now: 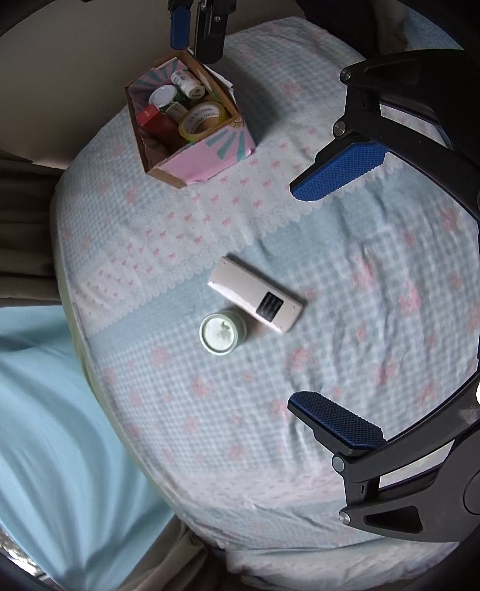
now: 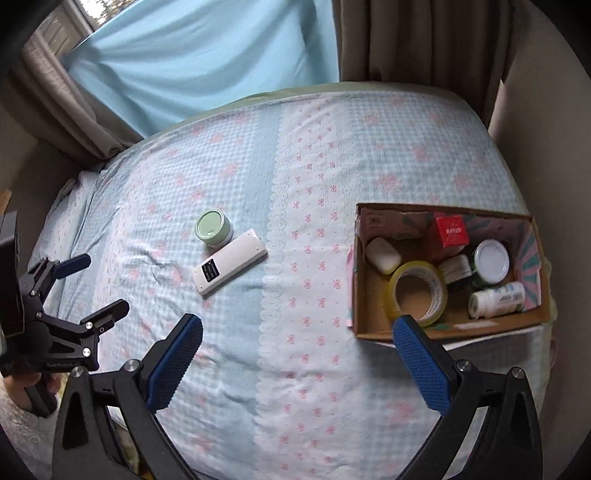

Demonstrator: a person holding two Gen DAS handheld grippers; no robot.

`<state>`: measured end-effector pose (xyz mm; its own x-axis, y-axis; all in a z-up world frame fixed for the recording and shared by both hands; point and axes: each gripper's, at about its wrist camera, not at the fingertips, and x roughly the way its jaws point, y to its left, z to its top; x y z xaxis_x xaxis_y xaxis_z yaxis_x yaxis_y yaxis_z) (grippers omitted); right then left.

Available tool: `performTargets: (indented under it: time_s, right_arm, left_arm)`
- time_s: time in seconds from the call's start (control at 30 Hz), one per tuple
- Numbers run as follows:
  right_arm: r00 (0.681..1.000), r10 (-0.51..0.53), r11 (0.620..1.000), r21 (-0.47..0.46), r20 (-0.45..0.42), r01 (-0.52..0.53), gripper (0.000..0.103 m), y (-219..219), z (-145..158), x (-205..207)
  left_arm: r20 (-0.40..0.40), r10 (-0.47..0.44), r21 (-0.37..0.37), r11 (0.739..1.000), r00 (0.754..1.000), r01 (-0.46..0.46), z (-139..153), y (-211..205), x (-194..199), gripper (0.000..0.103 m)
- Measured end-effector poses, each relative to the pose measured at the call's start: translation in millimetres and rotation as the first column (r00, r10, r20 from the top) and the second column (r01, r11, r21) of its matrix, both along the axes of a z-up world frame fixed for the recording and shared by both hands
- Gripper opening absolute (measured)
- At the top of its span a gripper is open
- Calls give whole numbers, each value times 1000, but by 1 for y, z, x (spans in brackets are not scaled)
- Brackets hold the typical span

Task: Organize rigid objects
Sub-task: 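Lift both open tools out of the box and move over the green jar and remote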

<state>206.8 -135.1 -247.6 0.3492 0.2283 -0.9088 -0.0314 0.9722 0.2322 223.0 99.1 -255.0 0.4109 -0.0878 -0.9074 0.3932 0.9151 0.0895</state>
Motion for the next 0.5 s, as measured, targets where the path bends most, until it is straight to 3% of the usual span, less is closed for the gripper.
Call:
performTargets:
  time_s: [0.13, 0.23, 0.4, 0.5]
  right_arm:
    - [988, -143, 988, 49, -57, 146, 103, 31, -2, 8]
    - [959, -255, 959, 96, -122, 267, 103, 50, -8, 15]
    - [878, -400, 876, 174, -263, 451, 103, 72, -34, 31]
    - [826, -460, 824, 188, -327, 534, 103, 80, -56, 43]
  left_arm:
    - [18, -87, 9, 996, 996, 87, 3, 34, 20, 103]
    - [4, -158, 16, 987, 987, 158, 0, 54, 39, 103]
    - [-14, -235, 55, 970, 972, 235, -17, 74, 73, 103]
    - [-38, -241, 39, 969, 970, 242, -32, 81, 94, 103]
